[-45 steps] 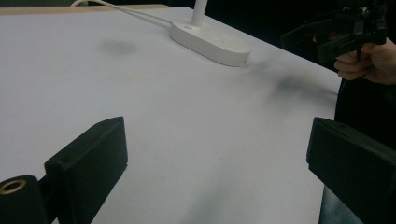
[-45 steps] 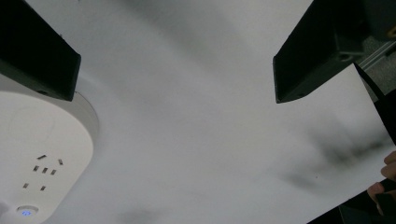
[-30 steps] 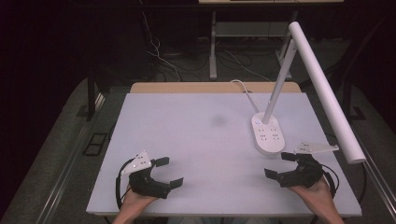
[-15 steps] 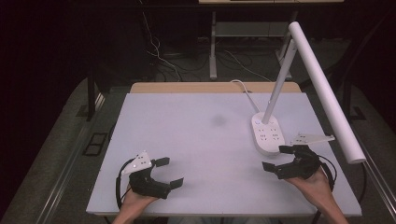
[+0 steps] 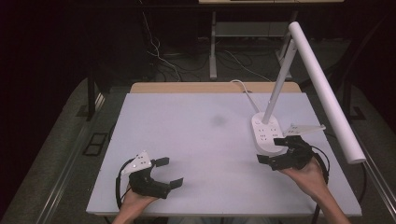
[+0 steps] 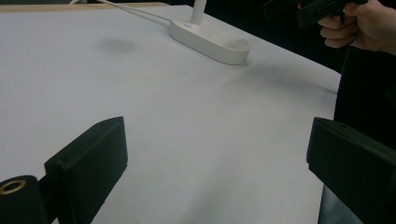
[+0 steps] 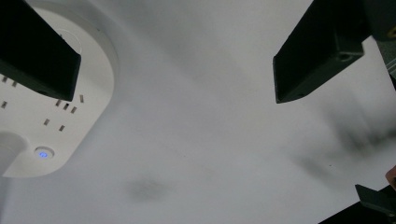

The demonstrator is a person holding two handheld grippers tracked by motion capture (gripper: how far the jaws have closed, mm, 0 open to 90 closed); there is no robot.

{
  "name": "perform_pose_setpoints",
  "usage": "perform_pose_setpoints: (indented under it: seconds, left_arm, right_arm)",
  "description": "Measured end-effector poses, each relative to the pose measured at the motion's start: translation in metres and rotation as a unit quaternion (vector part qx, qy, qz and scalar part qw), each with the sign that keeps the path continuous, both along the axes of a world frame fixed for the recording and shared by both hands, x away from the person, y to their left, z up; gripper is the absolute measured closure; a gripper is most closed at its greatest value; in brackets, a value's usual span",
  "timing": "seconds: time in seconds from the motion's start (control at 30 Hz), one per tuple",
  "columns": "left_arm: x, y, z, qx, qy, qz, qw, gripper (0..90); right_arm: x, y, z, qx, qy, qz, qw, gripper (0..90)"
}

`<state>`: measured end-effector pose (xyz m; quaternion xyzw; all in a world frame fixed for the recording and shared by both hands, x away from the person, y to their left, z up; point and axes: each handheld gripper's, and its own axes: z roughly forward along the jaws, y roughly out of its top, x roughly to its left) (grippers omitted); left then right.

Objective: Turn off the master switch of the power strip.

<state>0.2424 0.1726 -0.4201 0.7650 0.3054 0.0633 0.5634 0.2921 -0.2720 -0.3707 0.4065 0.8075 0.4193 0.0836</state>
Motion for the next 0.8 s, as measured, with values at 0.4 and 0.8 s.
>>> perform_pose_setpoints:
  seconds: [0.4, 0.8]
  left_arm:
    - [0.0, 0.001, 0.0, -0.002, 0.0, 0.004, 1.0, 4.3]
    - [0.0, 0.002, 0.0, -0.001, -0.003, 0.005, 1.0, 4.3]
  right_arm:
    - [0.015, 0.009, 0.006, -0.006, 0.003, 0.0, 1.0, 0.3]
    - [0.031, 0.016, 0.01, -0.023, 0.002, 0.0, 0.9997, 0.3]
